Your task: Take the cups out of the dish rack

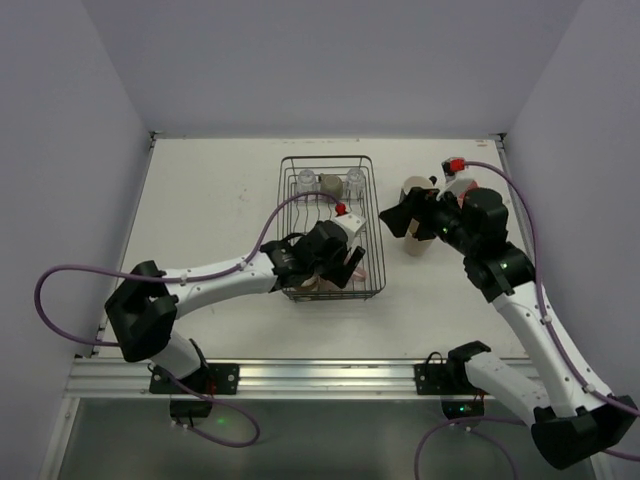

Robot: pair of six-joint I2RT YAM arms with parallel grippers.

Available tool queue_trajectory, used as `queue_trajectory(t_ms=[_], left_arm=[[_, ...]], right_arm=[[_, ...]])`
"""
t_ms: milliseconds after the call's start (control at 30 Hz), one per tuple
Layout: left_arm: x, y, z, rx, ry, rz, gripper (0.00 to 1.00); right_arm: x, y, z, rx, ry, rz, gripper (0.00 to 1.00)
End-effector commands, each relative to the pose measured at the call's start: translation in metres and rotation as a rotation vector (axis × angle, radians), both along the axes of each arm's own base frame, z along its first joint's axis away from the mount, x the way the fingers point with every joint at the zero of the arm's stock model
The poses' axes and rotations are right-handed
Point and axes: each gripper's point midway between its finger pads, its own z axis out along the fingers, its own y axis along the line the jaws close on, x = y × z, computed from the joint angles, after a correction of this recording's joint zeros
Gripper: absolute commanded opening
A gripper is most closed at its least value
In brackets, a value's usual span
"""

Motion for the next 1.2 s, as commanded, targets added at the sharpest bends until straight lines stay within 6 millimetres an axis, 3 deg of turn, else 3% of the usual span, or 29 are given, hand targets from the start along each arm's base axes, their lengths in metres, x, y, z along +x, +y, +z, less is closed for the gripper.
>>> queue_trajectory(t_ms=[0,100,133,200,333,367,433,467,533,567,667,833,900,1167], left_arm=[[0.027,-0.019,0.099,-0.260,-0.174,0.038,0.09],[0.030,-0.018,0.120,-0.332,-0.185,0.042,0.04],[0.029,-0.018,0.125,-0.351,-0.184,0.038,0.02],[0.031,-0.015,0.142,-0.404,-0.193,0.052,0.00],[0.031,-0.006,0.175,-0.536,-0.195,0.076,0.00],[0.036,0.002,0.191,-0.591,-0.210,0.091,0.00],[0.034,0.006,0.204,-0.678,-0.183,0.094,0.00],[0.038,0.014,0.226,-0.748,-0.218,0.103,0.00],[0.035,0.017,0.244,-0.829,-0.213,0.108,0.00],[0.033,0.019,0.253,-0.857,-0.220,0.109,0.00],[0.027,0.021,0.277,-0.953,-0.224,0.106,0.00],[0.007,0.013,0.295,-1.079,-0.158,0.028,0.00],[0.001,0.011,0.293,-1.115,-0.123,0.016,0.00],[-0.017,0.001,0.292,-1.195,-0.012,-0.064,0.00]], right_arm=[[-0.013,0.021,0.045,0.179,-0.132,0.093,0.85],[-0.024,0.027,0.055,0.244,-0.172,0.140,0.84],[-0.029,0.027,0.068,0.271,-0.224,0.151,0.84],[-0.034,0.027,0.065,0.306,-0.231,0.153,0.84],[-0.051,0.027,0.083,0.385,-0.343,0.190,0.82],[-0.052,0.027,0.075,0.391,-0.339,0.192,0.82],[-0.056,0.028,0.080,0.418,-0.382,0.206,0.81],[-0.060,0.029,0.072,0.421,-0.377,0.223,0.81],[-0.066,0.031,0.074,0.447,-0.417,0.255,0.81],[-0.068,0.033,0.061,0.450,-0.398,0.271,0.80],[-0.074,0.040,0.052,0.476,-0.393,0.325,0.79],[-0.085,0.057,0.045,0.512,-0.359,0.463,0.79],[-0.085,0.062,0.046,0.505,-0.355,0.489,0.79],[-0.088,0.068,0.070,0.522,-0.445,0.518,0.76]])
